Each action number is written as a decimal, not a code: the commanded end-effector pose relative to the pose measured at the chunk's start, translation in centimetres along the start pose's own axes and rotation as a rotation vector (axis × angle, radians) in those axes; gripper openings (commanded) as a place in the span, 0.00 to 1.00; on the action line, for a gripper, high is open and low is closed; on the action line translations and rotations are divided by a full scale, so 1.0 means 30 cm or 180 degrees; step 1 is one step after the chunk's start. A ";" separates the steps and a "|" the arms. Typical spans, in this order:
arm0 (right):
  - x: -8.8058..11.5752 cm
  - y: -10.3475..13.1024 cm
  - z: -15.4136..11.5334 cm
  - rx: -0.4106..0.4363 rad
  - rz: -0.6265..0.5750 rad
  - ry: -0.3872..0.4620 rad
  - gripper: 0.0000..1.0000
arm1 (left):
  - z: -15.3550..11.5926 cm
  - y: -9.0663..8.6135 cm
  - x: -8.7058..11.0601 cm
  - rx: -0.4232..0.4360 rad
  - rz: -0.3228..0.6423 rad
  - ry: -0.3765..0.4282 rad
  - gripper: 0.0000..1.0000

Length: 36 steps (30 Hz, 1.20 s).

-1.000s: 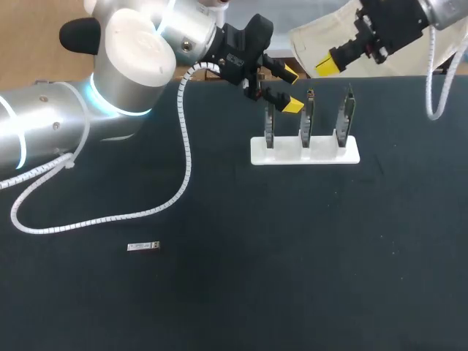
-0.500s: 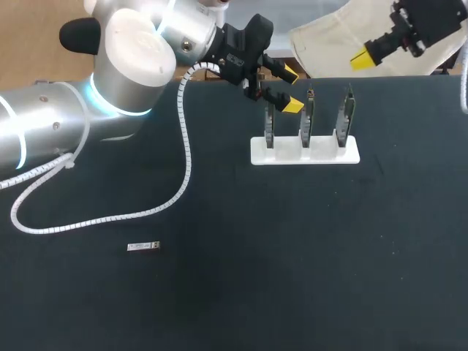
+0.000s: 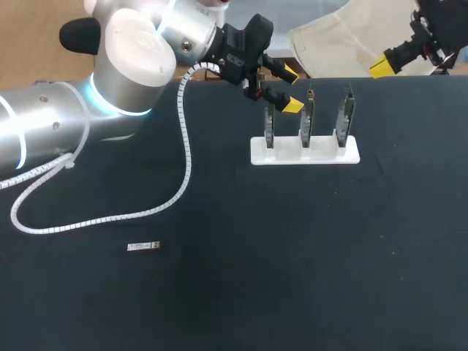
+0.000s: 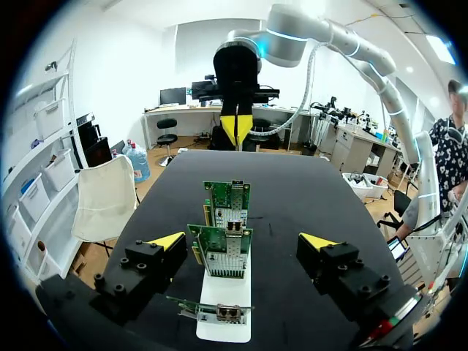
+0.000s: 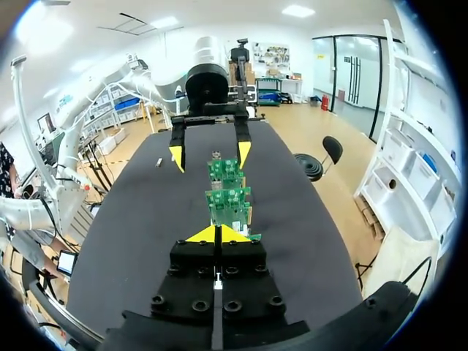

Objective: Pick up the optical module with the left hand, and insert it into the network port with the right hand.

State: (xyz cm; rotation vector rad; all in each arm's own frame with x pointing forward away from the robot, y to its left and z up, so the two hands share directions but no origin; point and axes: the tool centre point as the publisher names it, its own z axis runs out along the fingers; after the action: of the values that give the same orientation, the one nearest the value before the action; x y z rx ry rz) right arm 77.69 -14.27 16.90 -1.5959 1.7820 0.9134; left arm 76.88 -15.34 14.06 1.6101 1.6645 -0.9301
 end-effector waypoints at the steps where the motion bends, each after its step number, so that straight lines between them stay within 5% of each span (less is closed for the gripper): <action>1: 0.011 0.016 0.006 0.0020 0.0012 0.0001 0.00 | 0.001 0.004 -0.003 0.0007 -0.0007 0.0015 1.00; 36: 0.047 0.013 0.026 -0.0139 0.0046 0.0023 0.00 | 0.001 0.004 -0.003 0.0007 -0.0007 0.0015 1.00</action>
State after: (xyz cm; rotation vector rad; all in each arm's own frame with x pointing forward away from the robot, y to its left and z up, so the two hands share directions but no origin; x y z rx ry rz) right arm 76.90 -14.55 15.43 -1.6145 1.7922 0.9579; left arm 76.88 -15.34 14.06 1.6101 1.6645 -0.9302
